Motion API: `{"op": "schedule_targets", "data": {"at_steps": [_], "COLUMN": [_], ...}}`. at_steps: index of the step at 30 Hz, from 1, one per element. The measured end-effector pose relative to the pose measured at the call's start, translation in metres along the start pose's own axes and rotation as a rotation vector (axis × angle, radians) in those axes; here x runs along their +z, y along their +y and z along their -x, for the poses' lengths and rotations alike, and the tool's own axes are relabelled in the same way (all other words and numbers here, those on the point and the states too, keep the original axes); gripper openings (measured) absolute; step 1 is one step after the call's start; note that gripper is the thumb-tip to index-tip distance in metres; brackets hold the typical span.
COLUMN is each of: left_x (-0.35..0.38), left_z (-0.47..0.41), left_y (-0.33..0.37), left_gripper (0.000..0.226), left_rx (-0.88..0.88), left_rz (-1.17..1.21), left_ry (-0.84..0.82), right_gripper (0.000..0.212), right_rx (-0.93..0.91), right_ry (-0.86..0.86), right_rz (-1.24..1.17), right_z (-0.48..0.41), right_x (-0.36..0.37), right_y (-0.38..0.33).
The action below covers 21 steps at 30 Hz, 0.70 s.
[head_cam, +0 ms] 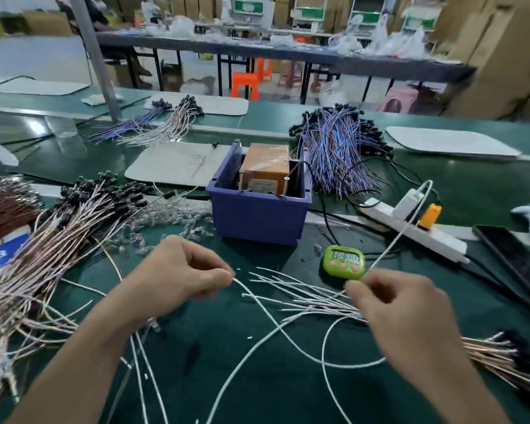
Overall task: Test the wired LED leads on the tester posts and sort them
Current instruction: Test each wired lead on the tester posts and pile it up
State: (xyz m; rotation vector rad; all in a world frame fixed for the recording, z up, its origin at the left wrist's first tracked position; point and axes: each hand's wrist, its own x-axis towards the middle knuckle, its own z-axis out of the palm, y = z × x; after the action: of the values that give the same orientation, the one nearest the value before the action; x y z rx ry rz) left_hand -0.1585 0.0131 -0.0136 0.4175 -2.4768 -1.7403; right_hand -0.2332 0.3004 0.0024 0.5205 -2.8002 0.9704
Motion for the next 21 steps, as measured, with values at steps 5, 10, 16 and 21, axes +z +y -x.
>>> {"op": "schedule_targets", "data": {"at_steps": [5, 10, 16, 21], "left_x": [0.037, 0.039, 0.033, 0.044], "left_z": [-0.013, -0.016, -0.019, -0.017], "left_y": [0.016, 0.001, -0.008, -0.01], "left_gripper": [0.014, 0.013, 0.029, 0.015], "left_rx": [0.094, -0.038, -0.068, -0.016], "left_rz": [0.113, 0.536, 0.632, 0.45], "left_ry": [-0.045, 0.062, 0.11, 0.14], "right_gripper": [0.018, 0.02, 0.027, 0.031], "right_rx": [-0.125, -0.07, 0.003, -0.04], "right_ry": [-0.378, -0.365, -0.471, -0.435], "right_rz": [-0.431, -0.482, -0.62, -0.513], "right_z": [-0.014, -0.025, -0.023, -0.023], "right_x": [0.053, 0.08, 0.099, 0.101], "right_y": [-0.049, -0.046, -0.033, -0.032]}}
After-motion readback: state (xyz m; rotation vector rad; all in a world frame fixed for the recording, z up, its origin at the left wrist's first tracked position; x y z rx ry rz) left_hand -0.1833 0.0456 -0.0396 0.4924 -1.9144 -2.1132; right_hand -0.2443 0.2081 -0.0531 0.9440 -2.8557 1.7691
